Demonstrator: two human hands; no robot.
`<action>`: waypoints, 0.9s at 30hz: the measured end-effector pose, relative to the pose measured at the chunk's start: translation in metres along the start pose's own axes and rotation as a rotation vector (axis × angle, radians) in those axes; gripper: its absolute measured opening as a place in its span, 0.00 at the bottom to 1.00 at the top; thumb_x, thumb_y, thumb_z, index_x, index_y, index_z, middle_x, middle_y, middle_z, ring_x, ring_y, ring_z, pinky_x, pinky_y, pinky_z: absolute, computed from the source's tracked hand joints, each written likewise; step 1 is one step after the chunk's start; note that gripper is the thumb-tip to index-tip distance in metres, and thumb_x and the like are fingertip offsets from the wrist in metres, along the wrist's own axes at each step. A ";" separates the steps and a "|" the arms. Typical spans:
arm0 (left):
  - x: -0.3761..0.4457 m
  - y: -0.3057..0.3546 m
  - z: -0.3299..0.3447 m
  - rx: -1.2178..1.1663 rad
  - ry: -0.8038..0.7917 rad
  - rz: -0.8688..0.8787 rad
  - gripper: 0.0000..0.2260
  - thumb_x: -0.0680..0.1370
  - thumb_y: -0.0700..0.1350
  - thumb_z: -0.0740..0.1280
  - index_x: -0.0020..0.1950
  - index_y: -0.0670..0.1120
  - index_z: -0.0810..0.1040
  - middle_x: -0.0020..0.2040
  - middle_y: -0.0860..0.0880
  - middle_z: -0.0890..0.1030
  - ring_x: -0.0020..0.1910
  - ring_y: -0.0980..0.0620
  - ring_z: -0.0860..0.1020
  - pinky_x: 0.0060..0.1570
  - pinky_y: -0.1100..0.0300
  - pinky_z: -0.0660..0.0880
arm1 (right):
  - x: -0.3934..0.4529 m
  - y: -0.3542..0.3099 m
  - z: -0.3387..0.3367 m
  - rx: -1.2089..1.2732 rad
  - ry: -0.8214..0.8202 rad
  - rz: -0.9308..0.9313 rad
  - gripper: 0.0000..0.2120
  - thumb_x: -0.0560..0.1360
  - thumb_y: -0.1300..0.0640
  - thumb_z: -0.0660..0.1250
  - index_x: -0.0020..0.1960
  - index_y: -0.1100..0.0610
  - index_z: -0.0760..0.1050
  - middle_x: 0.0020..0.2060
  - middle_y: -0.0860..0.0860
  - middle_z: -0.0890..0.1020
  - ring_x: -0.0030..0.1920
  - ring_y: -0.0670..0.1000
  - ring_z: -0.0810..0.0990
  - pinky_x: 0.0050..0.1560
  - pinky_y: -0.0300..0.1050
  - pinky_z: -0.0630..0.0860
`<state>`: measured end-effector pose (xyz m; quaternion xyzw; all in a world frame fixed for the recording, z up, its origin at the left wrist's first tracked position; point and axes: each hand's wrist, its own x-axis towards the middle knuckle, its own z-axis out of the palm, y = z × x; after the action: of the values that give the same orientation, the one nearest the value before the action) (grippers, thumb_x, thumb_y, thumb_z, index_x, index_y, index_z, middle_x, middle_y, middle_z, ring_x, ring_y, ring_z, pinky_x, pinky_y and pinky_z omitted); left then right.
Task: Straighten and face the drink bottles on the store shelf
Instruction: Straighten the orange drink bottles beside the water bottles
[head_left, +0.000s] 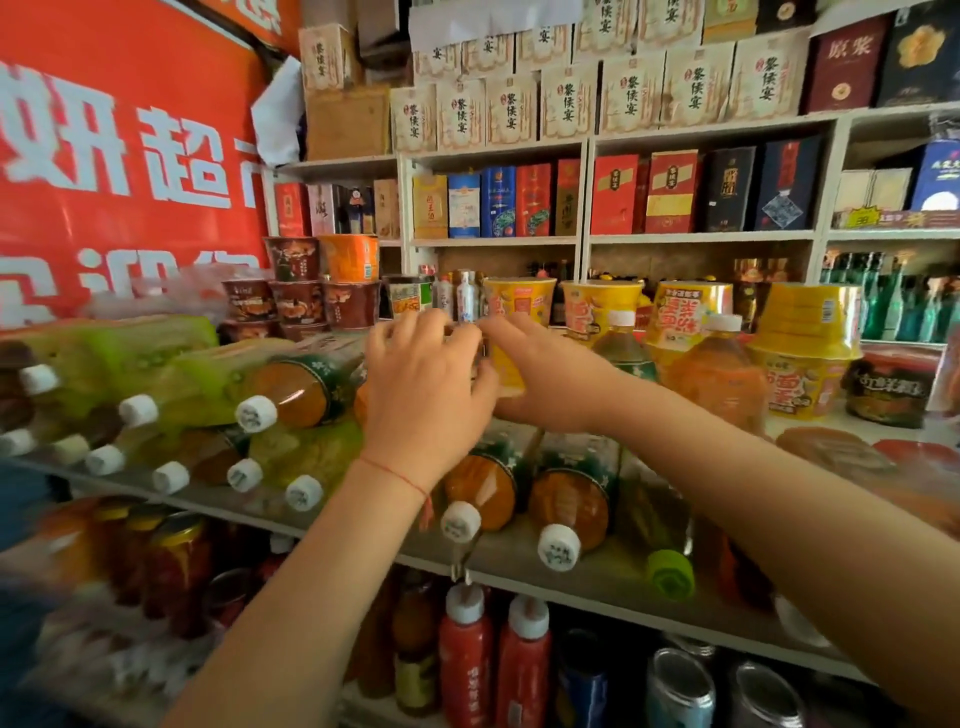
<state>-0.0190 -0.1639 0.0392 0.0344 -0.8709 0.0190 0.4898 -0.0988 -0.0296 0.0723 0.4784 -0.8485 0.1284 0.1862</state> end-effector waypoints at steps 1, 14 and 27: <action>0.000 -0.012 -0.003 -0.027 -0.002 -0.030 0.13 0.80 0.53 0.61 0.57 0.48 0.81 0.55 0.48 0.79 0.57 0.46 0.75 0.60 0.47 0.68 | 0.003 -0.007 0.006 0.040 -0.013 -0.034 0.44 0.72 0.48 0.75 0.80 0.51 0.54 0.73 0.51 0.65 0.70 0.52 0.69 0.64 0.44 0.70; -0.041 -0.119 0.025 -0.722 -0.221 0.088 0.33 0.75 0.67 0.60 0.77 0.53 0.64 0.76 0.52 0.64 0.76 0.54 0.62 0.72 0.55 0.67 | 0.031 -0.066 0.075 -0.037 0.232 0.175 0.46 0.67 0.48 0.79 0.77 0.50 0.57 0.74 0.49 0.61 0.66 0.56 0.72 0.57 0.48 0.75; -0.006 -0.092 0.042 -0.990 -0.176 0.054 0.32 0.71 0.61 0.62 0.75 0.59 0.61 0.76 0.48 0.62 0.77 0.42 0.59 0.75 0.45 0.61 | 0.037 -0.081 0.064 -0.164 0.497 0.353 0.33 0.74 0.55 0.73 0.73 0.56 0.61 0.67 0.55 0.70 0.46 0.59 0.82 0.37 0.52 0.80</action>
<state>-0.0447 -0.2582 0.0126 -0.2233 -0.8140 -0.3867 0.3715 -0.0591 -0.1248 0.0348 0.2612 -0.8544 0.2031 0.4008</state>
